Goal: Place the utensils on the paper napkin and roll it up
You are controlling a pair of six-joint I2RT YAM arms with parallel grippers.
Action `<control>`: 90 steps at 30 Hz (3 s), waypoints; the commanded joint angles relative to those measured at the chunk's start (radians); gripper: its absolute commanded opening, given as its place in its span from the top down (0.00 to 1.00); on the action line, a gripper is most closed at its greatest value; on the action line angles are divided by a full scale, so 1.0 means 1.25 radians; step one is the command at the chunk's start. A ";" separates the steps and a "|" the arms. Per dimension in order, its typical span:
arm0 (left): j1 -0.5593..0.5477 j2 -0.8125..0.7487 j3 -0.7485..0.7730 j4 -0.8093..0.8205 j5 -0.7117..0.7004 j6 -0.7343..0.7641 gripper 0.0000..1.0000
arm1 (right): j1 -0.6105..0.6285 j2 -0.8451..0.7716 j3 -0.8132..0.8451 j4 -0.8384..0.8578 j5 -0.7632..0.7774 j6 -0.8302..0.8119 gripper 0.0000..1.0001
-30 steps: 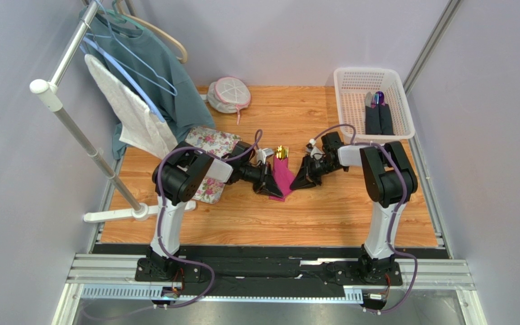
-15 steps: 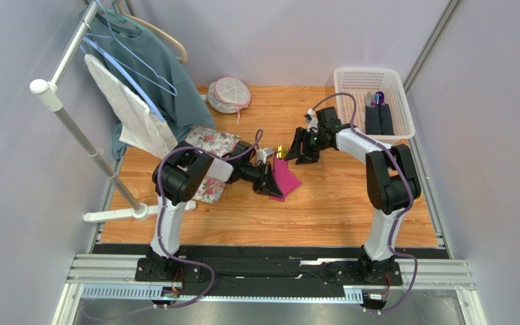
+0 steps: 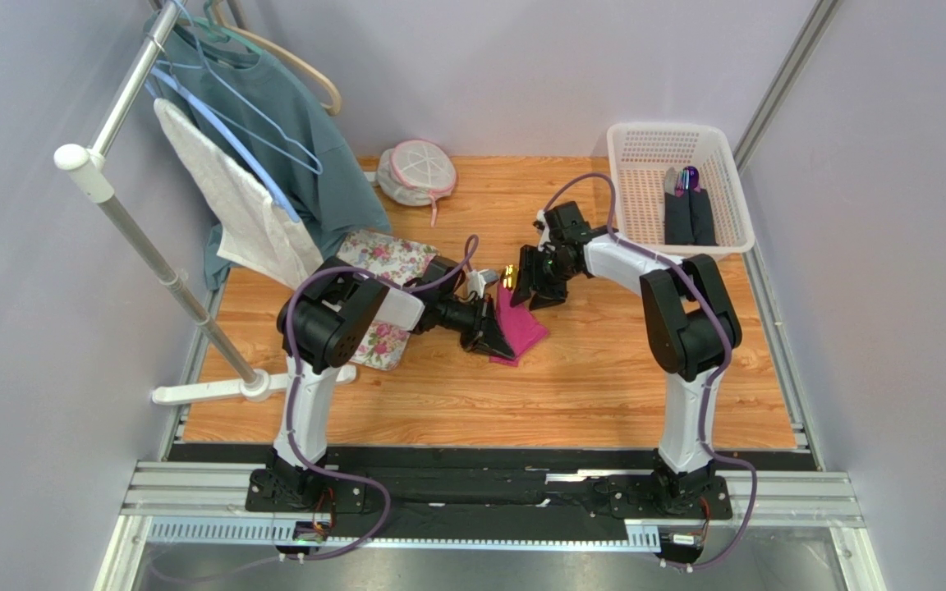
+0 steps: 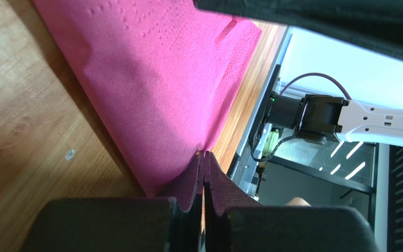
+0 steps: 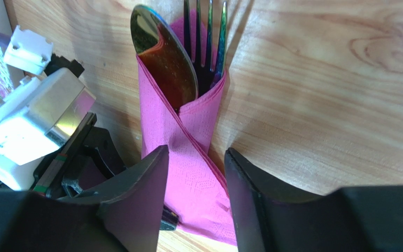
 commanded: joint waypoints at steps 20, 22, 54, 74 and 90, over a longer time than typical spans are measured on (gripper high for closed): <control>0.004 0.041 -0.003 -0.060 -0.088 0.058 1.00 | 0.047 0.084 -0.005 0.015 0.049 -0.011 0.78; 0.005 0.041 0.000 -0.061 -0.090 0.056 1.00 | 0.045 0.086 -0.002 0.015 0.036 -0.016 0.95; 0.124 -0.429 0.096 -0.454 -0.331 0.444 0.01 | -0.080 -0.078 -0.141 0.362 -0.388 0.101 1.00; 0.174 -0.625 0.119 -0.349 -0.037 0.392 0.01 | -0.094 -0.309 0.010 0.089 -0.516 -0.049 1.00; 0.100 -0.688 0.006 -0.054 -0.058 0.167 0.17 | -0.019 -0.516 0.045 0.039 -0.433 -0.060 1.00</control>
